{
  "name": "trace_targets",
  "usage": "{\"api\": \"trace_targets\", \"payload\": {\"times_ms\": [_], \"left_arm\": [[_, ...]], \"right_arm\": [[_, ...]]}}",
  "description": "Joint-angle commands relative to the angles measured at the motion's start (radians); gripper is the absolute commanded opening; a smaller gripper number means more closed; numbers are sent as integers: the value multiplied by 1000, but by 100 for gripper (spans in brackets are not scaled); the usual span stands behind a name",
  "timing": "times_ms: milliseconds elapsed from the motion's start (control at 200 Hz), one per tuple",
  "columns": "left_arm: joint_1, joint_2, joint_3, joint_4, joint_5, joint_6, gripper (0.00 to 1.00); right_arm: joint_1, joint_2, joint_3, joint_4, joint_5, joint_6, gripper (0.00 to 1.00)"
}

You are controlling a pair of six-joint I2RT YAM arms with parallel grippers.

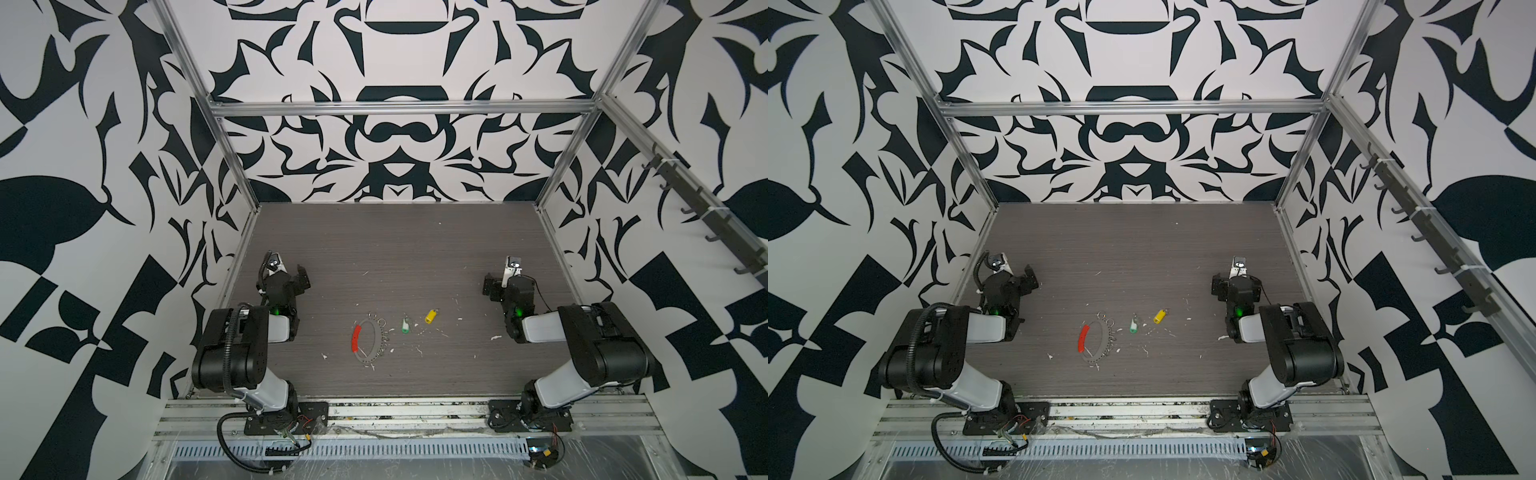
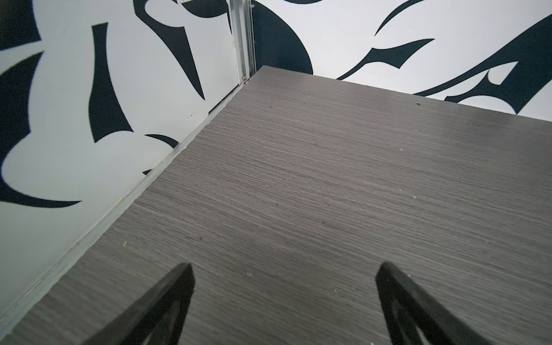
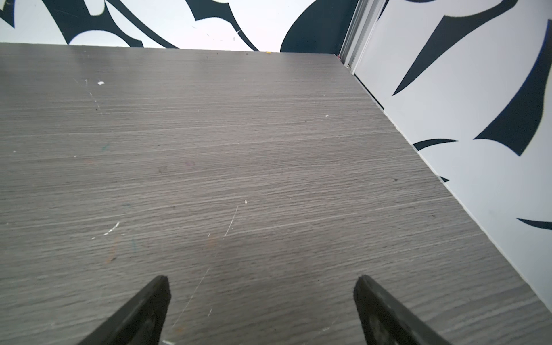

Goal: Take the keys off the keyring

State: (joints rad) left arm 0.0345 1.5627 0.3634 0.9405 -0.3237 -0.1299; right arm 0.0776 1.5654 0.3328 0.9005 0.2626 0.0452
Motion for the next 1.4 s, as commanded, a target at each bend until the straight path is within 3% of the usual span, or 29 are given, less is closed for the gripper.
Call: {"api": "trace_targets", "payload": {"times_ms": [0,1220,1395], "left_arm": [[2,4,-5,31,2,-2,99],[1,5,-7,32,3,-1,99],[2,4,-6,31,4,-2,99]], "right_arm": [[1,-18,0,48,0,6,100],[4,-27,-3,65,-13,-11,100],[4,-341,122,-385,-50,1,100]]}}
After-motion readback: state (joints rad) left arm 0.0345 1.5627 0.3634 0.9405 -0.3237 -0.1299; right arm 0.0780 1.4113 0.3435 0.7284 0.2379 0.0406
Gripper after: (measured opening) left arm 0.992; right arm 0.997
